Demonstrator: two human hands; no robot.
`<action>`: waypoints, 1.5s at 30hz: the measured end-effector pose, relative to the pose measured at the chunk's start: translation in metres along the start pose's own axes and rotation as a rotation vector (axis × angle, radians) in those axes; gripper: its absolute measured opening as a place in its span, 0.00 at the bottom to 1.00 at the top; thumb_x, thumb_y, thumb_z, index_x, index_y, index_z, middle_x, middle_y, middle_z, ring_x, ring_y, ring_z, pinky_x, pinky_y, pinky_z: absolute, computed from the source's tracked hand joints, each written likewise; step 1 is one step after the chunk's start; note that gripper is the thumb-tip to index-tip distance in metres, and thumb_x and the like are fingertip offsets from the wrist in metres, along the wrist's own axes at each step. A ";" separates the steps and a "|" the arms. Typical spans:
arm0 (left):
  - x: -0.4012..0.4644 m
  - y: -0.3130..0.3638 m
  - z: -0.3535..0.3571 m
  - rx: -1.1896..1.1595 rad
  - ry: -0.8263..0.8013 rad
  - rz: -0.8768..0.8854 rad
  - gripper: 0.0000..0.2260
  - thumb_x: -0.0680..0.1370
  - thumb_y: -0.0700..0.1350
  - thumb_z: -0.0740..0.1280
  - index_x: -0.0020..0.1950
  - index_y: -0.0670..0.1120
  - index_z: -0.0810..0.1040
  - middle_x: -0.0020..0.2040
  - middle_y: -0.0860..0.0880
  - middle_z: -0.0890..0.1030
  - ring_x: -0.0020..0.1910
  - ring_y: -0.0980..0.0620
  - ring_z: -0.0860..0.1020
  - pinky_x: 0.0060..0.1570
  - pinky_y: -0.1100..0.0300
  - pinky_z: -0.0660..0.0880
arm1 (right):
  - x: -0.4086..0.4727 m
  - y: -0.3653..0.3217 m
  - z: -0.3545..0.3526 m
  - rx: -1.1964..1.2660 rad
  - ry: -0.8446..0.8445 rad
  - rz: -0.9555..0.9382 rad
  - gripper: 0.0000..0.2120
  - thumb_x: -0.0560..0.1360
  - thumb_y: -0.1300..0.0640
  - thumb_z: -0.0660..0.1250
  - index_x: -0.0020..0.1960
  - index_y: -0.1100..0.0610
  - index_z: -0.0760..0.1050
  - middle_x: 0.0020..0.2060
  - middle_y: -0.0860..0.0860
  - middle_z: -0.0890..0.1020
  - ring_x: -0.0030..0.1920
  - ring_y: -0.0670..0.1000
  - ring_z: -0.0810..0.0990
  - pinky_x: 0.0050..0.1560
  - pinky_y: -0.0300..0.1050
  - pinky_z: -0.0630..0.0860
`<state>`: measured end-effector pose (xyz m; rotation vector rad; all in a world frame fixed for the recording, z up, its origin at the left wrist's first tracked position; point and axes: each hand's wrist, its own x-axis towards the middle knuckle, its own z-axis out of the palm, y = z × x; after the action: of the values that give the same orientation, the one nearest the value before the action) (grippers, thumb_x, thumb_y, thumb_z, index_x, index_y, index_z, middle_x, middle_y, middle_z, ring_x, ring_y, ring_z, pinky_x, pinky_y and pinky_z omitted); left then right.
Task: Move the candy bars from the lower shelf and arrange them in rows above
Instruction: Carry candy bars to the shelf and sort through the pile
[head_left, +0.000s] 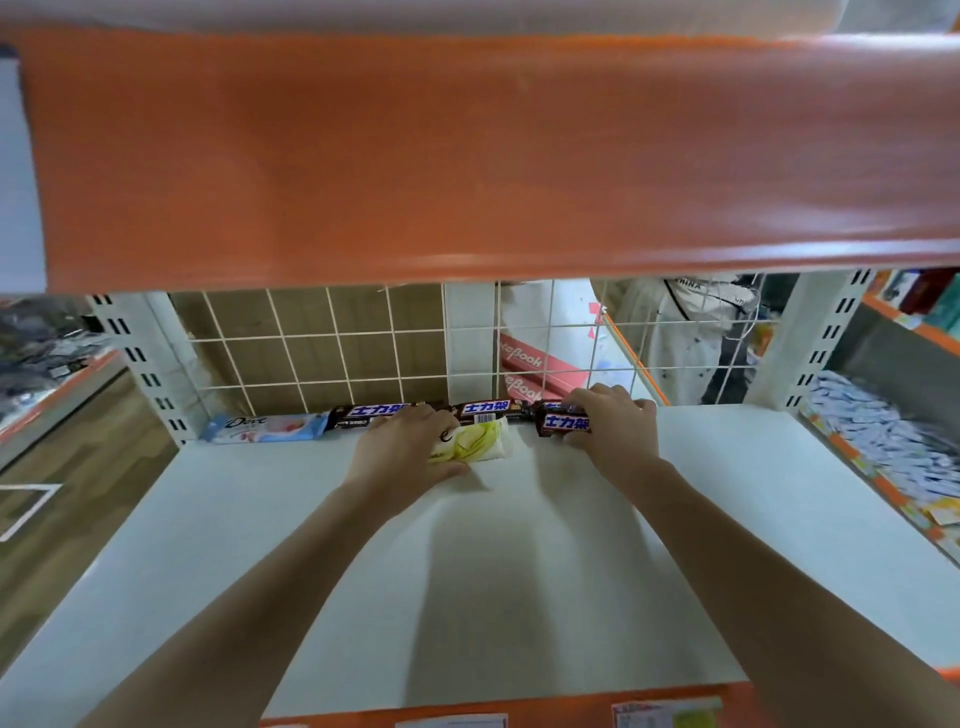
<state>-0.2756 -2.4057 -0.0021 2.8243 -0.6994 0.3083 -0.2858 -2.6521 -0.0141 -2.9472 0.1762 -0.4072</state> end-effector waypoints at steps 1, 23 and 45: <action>-0.001 -0.001 -0.001 -0.002 -0.003 -0.006 0.20 0.73 0.61 0.66 0.62 0.55 0.72 0.54 0.55 0.76 0.50 0.55 0.73 0.41 0.61 0.64 | -0.001 0.001 0.000 0.008 -0.003 0.005 0.21 0.72 0.48 0.70 0.63 0.46 0.71 0.56 0.47 0.76 0.62 0.50 0.70 0.60 0.50 0.61; -0.024 -0.029 -0.012 -0.014 -0.029 -0.138 0.24 0.72 0.59 0.69 0.65 0.54 0.71 0.63 0.54 0.75 0.59 0.53 0.72 0.51 0.59 0.69 | -0.004 -0.007 -0.001 -0.002 -0.011 0.043 0.18 0.71 0.50 0.67 0.60 0.49 0.73 0.52 0.49 0.76 0.59 0.52 0.70 0.57 0.51 0.64; -0.063 -0.129 -0.042 0.092 -0.042 -0.326 0.22 0.72 0.54 0.71 0.65 0.54 0.72 0.62 0.52 0.76 0.57 0.49 0.76 0.49 0.57 0.71 | -0.011 -0.153 0.027 0.172 -0.069 -0.371 0.13 0.75 0.51 0.65 0.60 0.48 0.75 0.59 0.46 0.76 0.62 0.49 0.70 0.60 0.49 0.64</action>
<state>-0.2743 -2.2562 0.0023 2.9755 -0.2281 0.2293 -0.2746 -2.4964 -0.0154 -2.8117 -0.3997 -0.3443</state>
